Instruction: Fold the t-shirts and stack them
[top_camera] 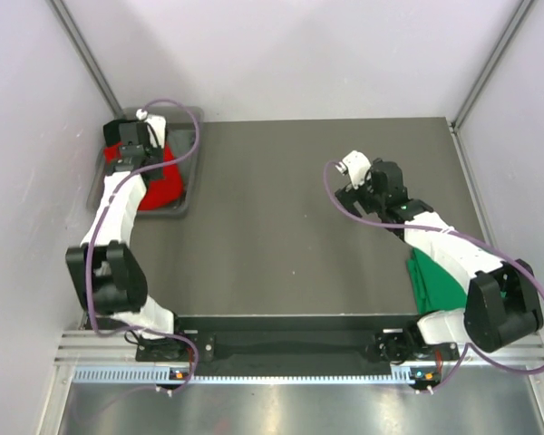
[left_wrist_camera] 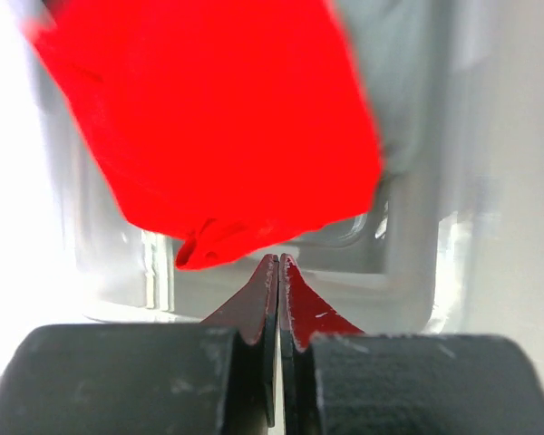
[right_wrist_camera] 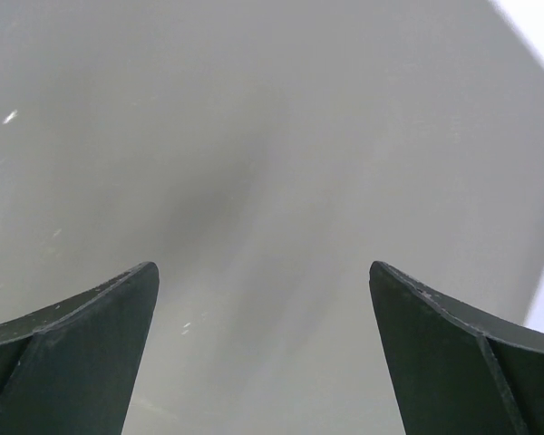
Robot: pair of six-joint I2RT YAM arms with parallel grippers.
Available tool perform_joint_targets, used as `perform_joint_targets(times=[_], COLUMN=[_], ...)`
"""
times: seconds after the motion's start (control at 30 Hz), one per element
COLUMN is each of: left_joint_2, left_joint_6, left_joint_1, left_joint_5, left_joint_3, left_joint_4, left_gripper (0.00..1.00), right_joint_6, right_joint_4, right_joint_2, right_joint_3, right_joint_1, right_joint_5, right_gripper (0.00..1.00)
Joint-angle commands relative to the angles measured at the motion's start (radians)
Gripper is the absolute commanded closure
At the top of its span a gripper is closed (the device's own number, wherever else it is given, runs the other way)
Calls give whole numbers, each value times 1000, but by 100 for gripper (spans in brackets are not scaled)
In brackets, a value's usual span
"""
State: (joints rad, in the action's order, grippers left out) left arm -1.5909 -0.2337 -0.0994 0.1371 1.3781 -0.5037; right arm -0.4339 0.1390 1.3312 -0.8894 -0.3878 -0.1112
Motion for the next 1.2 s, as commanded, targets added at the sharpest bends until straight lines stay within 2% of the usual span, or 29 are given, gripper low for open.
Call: perform_joint_targets(times=[0.0, 0.17, 0.23, 0.27, 0.3, 0.4, 0.53, 0.8, 0.9, 1.17], left_joint_2=[163, 177, 166, 166, 166, 174, 90, -104, -168, -288], left_joint_6=[14, -18, -38, -38, -48, -101, -150, -210, -237, -257], left_joint_1=[38, 131, 171, 173, 173, 171, 165, 139, 124, 63], left_joint_5=[-91, -42, 8, 13, 24, 90, 173, 291, 346, 386], left_joint_3=[54, 225, 254, 240, 175, -6, -82, -16, 4, 36], left_joint_4=[-19, -152, -188, -196, -181, -69, 24, 125, 166, 217], left_gripper=[100, 100, 66, 56, 49, 43, 41, 34, 34, 39], right_joint_6=[15, 69, 81, 83, 80, 63, 63, 40, 37, 29], right_joint_4=[82, 93, 123, 129, 132, 108, 108, 102, 108, 109], right_joint_2=[29, 89, 108, 114, 118, 114, 92, 106, 120, 135], right_joint_3=[-31, -88, -106, -114, -111, -82, -62, -39, -42, -45], right_joint_1=[10, 17, 17, 18, 18, 18, 20, 18, 18, 18], right_joint_5=[158, 127, 162, 172, 186, 173, 214, 268, 283, 306], right_gripper=[0, 0, 0, 0, 0, 0, 0, 0, 0, 0])
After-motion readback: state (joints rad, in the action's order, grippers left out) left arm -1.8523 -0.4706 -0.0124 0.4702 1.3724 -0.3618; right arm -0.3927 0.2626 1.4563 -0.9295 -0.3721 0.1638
